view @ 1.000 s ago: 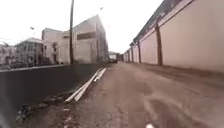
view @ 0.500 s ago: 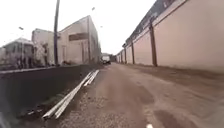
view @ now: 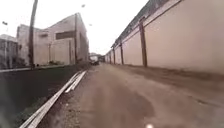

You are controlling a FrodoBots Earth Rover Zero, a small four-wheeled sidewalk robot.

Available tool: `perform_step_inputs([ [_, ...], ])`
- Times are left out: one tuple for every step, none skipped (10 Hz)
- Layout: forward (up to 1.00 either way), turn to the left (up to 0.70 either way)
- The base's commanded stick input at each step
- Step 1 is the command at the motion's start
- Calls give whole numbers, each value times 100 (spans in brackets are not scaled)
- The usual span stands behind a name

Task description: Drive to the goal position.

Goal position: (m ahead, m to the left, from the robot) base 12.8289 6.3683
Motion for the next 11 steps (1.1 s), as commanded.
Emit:
perform_step_inputs([
  [85,11],
  [85,11],
  [85,11],
  [85,5],
  [85,-15],
  [85,-23],
  [85,-23],
  [85,-23],
  [85,-23],
  [85,-9],
  [85,2],
])
